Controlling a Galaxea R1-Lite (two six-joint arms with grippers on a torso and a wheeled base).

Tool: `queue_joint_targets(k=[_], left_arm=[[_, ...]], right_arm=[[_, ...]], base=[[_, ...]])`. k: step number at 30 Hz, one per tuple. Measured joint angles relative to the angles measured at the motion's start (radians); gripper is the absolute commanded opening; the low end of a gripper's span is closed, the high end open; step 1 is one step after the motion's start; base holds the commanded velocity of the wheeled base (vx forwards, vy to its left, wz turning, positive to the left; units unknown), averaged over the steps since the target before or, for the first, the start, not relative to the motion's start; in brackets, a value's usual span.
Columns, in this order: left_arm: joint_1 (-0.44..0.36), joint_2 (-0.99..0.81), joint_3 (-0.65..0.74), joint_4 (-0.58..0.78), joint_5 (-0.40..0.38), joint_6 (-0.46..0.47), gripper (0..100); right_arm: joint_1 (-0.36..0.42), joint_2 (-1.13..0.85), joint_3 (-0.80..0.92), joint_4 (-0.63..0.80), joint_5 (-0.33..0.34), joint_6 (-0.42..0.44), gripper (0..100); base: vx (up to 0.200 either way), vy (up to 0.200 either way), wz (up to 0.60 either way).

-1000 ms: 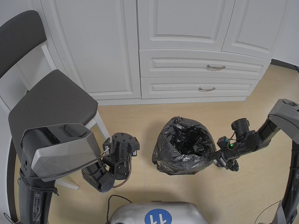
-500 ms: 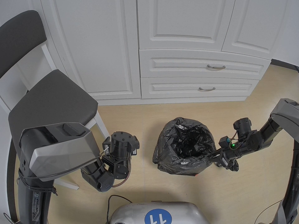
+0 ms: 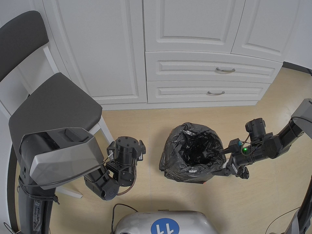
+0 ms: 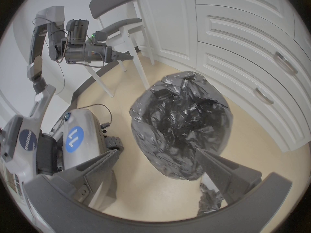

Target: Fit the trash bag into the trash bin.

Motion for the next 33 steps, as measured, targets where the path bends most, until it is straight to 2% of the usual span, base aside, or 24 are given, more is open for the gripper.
queue_joint_targets(k=[1, 8, 11, 14, 17, 23, 33], left_arm=[[-0.001, -0.001, 0.000, 0.000, 0.000, 0.000, 100], [-0.003, -0.006, -0.004, 0.000, -0.002, 0.002, 100], [-0.005, -0.006, -0.009, 0.000, -0.003, 0.004, 100], [-0.007, -0.006, -0.013, -0.001, -0.005, 0.006, 100], [-0.008, -0.005, -0.015, -0.011, -0.007, 0.007, 100], [-0.009, -0.001, -0.016, -0.018, -0.009, 0.012, 100], [-0.010, -0.001, -0.016, -0.021, -0.008, 0.012, 100]], right_arm=[[0.014, -0.001, 0.000, -0.001, -0.001, 0.026, 0], [0.113, 0.030, -0.031, -0.021, -0.024, 0.239, 0], [0.157, 0.058, -0.056, -0.031, -0.098, 0.329, 0], [0.198, 0.101, -0.087, -0.058, -0.206, 0.409, 0], [0.237, 0.158, -0.121, -0.112, -0.266, 0.470, 0], [0.285, 0.217, -0.123, -0.132, -0.284, 0.480, 0], [0.357, 0.193, -0.041, -0.139, -0.287, 0.468, 0]], base=[[0.000, 0.000, 0.00], [0.000, 0.000, 0.00], [0.000, 0.000, 0.00], [0.000, 0.000, 0.00], [0.000, 0.000, 0.00], [0.000, 0.000, 0.00], [0.000, 0.000, 0.00]])
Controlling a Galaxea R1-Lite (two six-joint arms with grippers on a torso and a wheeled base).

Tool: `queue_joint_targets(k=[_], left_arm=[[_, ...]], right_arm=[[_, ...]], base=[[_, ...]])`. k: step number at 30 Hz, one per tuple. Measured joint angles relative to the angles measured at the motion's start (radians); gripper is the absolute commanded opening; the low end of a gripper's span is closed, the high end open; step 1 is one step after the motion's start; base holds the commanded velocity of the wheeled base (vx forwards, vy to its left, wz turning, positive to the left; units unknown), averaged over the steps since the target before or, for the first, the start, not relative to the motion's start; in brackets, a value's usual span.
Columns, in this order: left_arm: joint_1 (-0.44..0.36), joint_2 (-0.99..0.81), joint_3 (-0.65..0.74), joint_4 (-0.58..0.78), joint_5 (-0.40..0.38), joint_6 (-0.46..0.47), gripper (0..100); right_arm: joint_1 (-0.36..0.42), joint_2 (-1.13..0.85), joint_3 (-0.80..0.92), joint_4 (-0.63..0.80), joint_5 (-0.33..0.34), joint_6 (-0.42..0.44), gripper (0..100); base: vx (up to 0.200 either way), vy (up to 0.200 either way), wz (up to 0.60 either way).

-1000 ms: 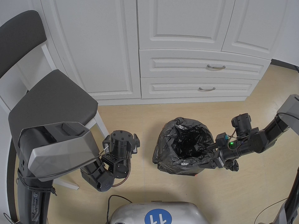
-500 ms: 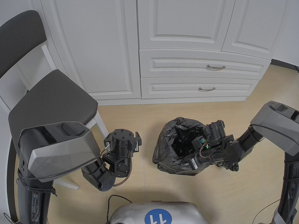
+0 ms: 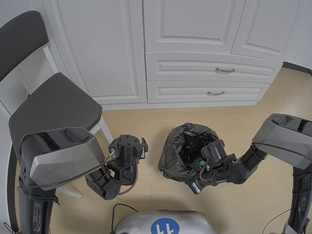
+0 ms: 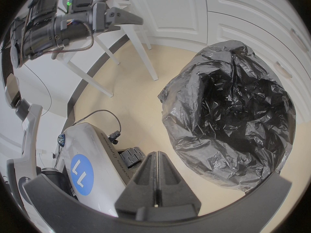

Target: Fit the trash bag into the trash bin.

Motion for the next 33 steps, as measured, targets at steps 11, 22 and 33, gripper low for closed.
queue_joint_targets(k=[11, 22, 33], left_arm=[[0.001, -0.003, 0.002, -0.001, 0.000, 0.000, 100], [-0.001, -0.004, 0.009, -0.019, 0.000, -0.001, 100], [-0.018, -0.004, -0.005, -0.015, -0.002, 0.001, 100]], right_arm=[[-0.083, -0.010, -0.049, 0.000, 0.000, -0.001, 0], [-0.168, 0.043, -0.037, 0.000, 0.003, -0.284, 0], [-0.156, 0.005, 0.065, -0.038, 0.005, -0.316, 0]], base=[[0.000, 0.000, 0.00], [0.000, 0.000, 0.00], [0.000, 0.000, 0.00]])
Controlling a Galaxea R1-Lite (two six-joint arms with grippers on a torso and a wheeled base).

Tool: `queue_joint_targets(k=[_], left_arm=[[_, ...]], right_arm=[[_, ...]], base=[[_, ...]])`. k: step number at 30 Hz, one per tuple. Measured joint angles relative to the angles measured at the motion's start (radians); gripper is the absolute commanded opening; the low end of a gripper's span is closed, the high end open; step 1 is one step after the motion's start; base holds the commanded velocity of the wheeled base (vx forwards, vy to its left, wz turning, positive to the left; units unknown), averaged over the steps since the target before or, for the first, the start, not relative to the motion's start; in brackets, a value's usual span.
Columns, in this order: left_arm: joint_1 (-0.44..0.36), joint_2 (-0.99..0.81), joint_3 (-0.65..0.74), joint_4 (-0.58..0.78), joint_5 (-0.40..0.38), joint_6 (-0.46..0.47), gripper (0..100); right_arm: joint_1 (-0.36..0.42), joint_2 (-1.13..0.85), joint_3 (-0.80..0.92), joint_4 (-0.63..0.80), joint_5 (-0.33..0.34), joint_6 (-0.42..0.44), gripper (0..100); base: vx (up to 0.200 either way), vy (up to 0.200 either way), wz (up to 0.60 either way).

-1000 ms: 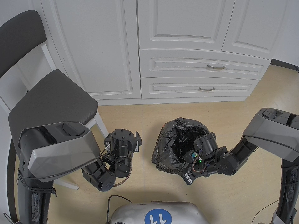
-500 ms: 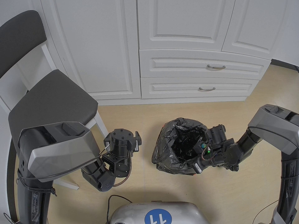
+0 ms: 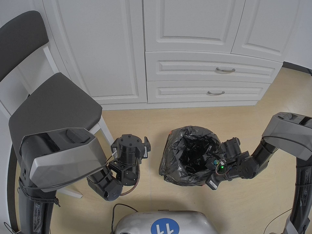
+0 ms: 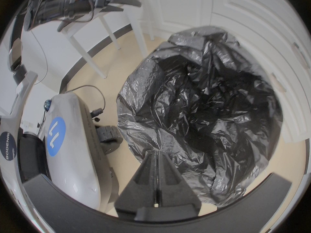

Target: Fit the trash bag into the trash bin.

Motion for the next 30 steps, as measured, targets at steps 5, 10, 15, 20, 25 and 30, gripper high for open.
queue_joint_targets(k=[5, 10, 15, 20, 25, 30], left_arm=[[-0.010, 0.003, -0.013, 0.001, -0.001, -0.001, 100], [-0.016, 0.002, 0.006, -0.009, -0.001, -0.007, 100], [-0.033, -0.015, 0.041, -0.022, 0.000, -0.007, 100], [-0.055, -0.034, 0.067, -0.044, 0.009, -0.001, 100], [-0.077, -0.053, 0.093, -0.083, 0.011, 0.022, 100], [-0.091, -0.063, 0.104, -0.100, 0.011, 0.033, 100]], right_arm=[[-0.016, -0.019, 0.001, -0.093, -0.002, 0.071, 0], [-0.060, -0.021, -0.018, -0.136, -0.007, 0.116, 0], [-0.133, -0.010, -0.063, -0.111, -0.009, 0.112, 0], [-0.193, 0.010, -0.124, -0.072, -0.008, 0.112, 0], [-0.217, 0.009, -0.142, -0.066, -0.001, 0.114, 0], [-0.181, 0.001, -0.117, -0.085, 0.000, 0.117, 0]], base=[[0.000, 0.000, 0.00], [0.000, 0.000, 0.00], [0.000, 0.000, 0.00], [0.000, 0.000, 0.00], [0.000, 0.000, 0.00], [0.000, 0.000, 0.00]])
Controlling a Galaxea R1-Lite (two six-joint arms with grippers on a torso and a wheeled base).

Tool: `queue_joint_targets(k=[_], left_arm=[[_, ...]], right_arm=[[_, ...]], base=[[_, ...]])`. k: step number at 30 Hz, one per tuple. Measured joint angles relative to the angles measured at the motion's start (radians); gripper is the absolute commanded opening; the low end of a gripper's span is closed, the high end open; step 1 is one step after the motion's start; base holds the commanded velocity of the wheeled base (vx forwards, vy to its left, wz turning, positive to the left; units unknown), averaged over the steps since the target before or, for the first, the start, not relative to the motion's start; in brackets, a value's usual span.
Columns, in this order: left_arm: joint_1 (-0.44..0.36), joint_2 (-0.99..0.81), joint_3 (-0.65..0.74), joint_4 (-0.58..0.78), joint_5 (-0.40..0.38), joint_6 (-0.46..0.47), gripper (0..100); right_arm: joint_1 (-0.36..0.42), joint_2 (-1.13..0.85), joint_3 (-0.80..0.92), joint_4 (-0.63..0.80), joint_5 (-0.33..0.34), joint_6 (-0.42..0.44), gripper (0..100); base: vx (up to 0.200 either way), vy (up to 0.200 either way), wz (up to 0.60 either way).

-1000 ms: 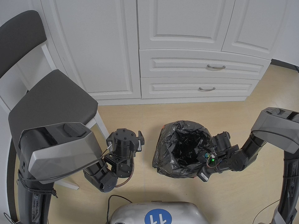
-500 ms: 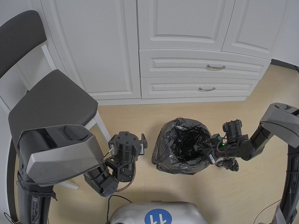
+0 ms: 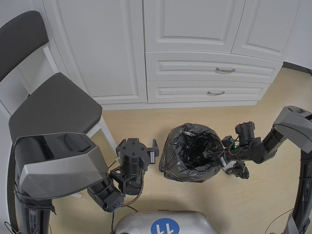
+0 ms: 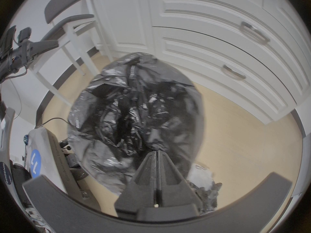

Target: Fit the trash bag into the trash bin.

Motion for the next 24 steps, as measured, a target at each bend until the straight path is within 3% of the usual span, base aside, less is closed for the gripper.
queue_joint_targets(k=[8, 16, 24], left_arm=[[-0.016, -0.011, 0.011, -0.006, 0.000, 0.003, 100], [-0.028, -0.019, 0.015, -0.006, 0.000, 0.003, 100], [-0.033, -0.023, 0.016, -0.006, 0.000, 0.003, 100]], right_arm=[[0.104, -0.007, 0.111, -0.109, -0.019, -0.026, 0], [0.084, 0.011, 0.156, -0.120, -0.036, -0.187, 0], [0.078, 0.014, 0.206, -0.163, -0.013, -0.220, 0]], base=[[0.000, 0.000, 0.00], [0.000, 0.000, 0.00], [0.000, 0.000, 0.00]])
